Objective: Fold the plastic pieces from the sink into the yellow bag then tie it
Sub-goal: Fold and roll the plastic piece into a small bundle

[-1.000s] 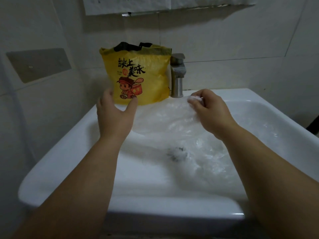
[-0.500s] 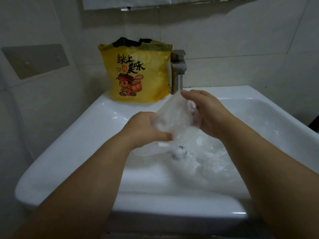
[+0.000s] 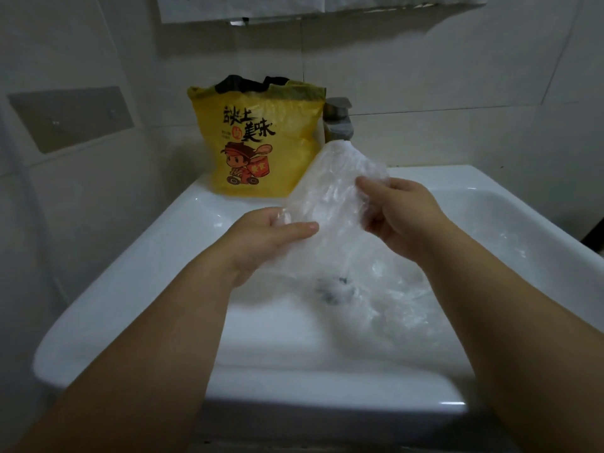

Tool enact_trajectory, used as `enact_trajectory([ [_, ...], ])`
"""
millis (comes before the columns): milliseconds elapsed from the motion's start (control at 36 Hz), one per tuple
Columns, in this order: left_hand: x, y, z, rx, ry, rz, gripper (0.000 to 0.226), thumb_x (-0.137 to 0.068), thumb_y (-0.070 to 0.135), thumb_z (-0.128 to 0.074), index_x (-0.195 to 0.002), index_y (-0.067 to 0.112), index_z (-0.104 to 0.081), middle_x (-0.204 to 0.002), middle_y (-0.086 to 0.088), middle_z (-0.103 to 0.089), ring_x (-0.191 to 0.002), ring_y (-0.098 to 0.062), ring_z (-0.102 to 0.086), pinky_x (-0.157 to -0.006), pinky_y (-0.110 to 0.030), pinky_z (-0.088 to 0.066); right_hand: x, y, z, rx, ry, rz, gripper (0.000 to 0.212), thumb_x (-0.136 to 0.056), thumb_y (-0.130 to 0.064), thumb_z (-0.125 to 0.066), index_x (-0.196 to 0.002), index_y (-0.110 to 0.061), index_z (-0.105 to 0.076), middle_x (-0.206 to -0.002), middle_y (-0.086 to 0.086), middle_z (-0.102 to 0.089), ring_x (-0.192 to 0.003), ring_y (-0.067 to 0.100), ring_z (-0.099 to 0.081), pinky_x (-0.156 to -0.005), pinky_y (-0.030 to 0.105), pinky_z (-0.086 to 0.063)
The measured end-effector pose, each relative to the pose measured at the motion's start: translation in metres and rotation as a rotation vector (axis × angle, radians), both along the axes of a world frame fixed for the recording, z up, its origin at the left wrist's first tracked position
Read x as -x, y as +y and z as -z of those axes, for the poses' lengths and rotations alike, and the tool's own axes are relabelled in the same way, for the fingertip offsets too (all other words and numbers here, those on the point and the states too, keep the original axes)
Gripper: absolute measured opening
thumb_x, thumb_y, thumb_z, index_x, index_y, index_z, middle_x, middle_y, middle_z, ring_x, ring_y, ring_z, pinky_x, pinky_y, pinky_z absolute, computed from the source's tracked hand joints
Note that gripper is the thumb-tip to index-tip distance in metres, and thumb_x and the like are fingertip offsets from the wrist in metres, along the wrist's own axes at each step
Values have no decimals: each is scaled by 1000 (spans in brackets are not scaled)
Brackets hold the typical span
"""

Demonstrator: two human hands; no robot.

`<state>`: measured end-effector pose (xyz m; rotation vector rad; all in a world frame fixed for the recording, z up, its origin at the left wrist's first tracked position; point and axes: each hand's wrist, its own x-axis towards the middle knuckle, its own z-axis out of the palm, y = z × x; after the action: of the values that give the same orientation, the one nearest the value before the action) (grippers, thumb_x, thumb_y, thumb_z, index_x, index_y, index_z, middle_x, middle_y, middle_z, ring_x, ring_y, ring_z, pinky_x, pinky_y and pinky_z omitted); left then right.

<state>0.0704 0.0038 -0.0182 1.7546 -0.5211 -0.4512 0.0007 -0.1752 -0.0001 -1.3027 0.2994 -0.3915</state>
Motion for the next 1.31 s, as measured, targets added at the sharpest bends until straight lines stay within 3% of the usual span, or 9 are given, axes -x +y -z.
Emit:
enact_trajectory([
  [56, 3, 0, -1, 40, 48, 37, 4, -80, 14, -75, -81, 16, -71, -76, 4, -73, -69, -9, -68, -58, -16, -50, 0, -3, 0, -72, -6, 10, 19, -90, -15, -65, -102, -1, -63, -118, 27, -63, -104, 34, -65, -91, 39, -53],
  [222, 4, -7, 1, 149, 96, 24, 13, -84, 8, -68, -97, 6, -64, -80, 0, -67, -67, -7, -63, -57, -16, -50, -1, -7, -2, -388, -62, -152, 54, -82, -46, -63, -125, -13, -59, -118, 12, -67, -108, 32, -65, -94, 47, -50],
  [333, 6, -11, -4, 320, 154, 30, 17, -92, 7, -58, -108, 8, -62, -91, -3, -70, -74, -9, -68, -59, -20, -53, -1, 7, 5, -232, 63, -428, 84, -60, -58, -69, -126, -9, -56, -117, 12, -67, -108, 30, -64, -96, 46, -47],
  [528, 11, -11, -3, 220, 148, 83, 44, -69, 23, -72, -111, 13, -64, -93, -2, -72, -78, -10, -70, -62, -20, -56, -19, 18, 16, -245, -125, -297, 39, -88, -5, -60, -126, 3, -57, -109, 16, -66, -94, 26, -65, -80, 32, -52],
  [639, 13, -16, -3, 229, 136, 56, 13, -84, 10, -67, -97, 12, -64, -74, 1, -68, -61, -4, -65, -52, -14, -50, -15, 19, 15, -190, -158, -441, 40, -82, -18, -65, -118, -1, -60, -102, 12, -66, -91, 23, -64, -79, 30, -50],
  [806, 16, -15, -2, 165, 84, 137, 16, -84, -9, -61, -88, 5, -68, -62, -2, -63, -54, -7, -57, -48, -14, -45, -11, 32, 24, 20, 132, -701, 50, -73, -44, -59, -112, -13, -62, -92, 9, -57, -82, 17, -53, -85, 30, -40],
  [1000, 11, -6, 2, -59, 122, 162, 7, -83, 7, -70, -88, 12, -69, -74, 1, -74, -61, -3, -67, -50, -13, -49, -15, 5, 2, -286, -37, -492, 31, -99, -37, -42, -97, -12, -61, -84, 3, -65, -77, 16, -63, -73, 32, -48],
  [1222, 6, -1, 9, -303, 14, 237, 19, -78, 9, -77, -95, 17, -72, -92, -3, -73, -84, -14, -67, -74, -26, -53, -7, -4, 2, -157, -1, -427, 43, -95, -42, -47, -118, -8, -59, -99, 7, -71, -95, 21, -67, -86, 39, -49],
  [1306, 8, -4, 2, -103, 53, 227, 34, -69, 30, -77, -102, 23, -70, -99, 5, -74, -95, -12, -68, -85, -29, -52, -6, 2, 6, -29, 54, -456, 59, -81, -44, -55, -127, -7, -56, -119, 13, -66, -111, 29, -63, -98, 46, -47],
])
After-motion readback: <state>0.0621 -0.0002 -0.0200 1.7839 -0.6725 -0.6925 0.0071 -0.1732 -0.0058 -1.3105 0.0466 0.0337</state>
